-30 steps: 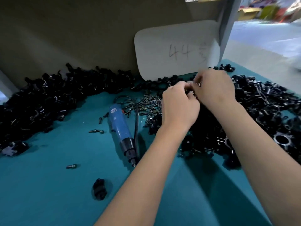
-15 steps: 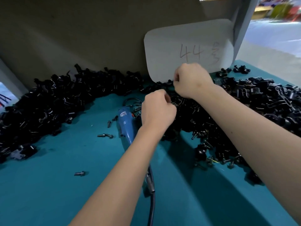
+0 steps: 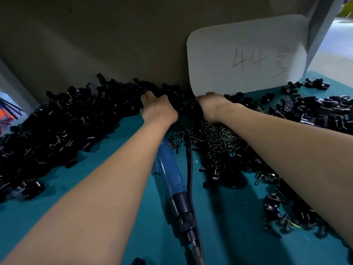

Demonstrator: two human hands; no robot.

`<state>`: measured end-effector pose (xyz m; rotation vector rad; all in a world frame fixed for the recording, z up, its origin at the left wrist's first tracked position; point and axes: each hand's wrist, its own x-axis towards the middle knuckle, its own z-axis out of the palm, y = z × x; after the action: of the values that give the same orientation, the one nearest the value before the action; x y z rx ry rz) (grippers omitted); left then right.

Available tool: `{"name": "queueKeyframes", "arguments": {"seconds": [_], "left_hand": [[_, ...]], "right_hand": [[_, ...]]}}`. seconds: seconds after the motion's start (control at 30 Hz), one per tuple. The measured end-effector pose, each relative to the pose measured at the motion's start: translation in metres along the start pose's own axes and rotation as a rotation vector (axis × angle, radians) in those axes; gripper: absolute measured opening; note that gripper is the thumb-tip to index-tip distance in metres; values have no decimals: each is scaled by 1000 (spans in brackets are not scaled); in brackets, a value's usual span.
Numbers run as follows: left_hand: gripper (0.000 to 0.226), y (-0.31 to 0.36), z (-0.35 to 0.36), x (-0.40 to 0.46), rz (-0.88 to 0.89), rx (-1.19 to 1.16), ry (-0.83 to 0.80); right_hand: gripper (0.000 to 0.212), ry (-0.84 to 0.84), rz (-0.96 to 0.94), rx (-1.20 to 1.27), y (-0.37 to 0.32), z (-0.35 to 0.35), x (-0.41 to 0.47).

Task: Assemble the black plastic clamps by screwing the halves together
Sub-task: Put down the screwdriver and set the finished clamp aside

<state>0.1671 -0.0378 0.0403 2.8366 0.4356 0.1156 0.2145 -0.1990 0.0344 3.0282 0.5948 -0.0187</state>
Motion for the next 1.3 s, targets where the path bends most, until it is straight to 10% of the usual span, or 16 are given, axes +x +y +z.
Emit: {"name": "queueKeyframes", "arguments": {"seconds": [0.4, 0.8, 1.03, 1.3], "left_hand": [[26, -15, 7, -1, 38, -134, 149], [12, -28, -4, -29, -65, -686, 365], [52, -13, -16, -67, -81, -1252, 359], [31, -28, -24, -116, -75, -1524, 175]], "right_hand": [[33, 212, 149, 149, -4, 1, -17], [35, 446, 342, 921, -73, 2, -128], [46, 461, 295, 331, -71, 17, -173], [48, 470, 210, 14, -36, 1, -177]]}}
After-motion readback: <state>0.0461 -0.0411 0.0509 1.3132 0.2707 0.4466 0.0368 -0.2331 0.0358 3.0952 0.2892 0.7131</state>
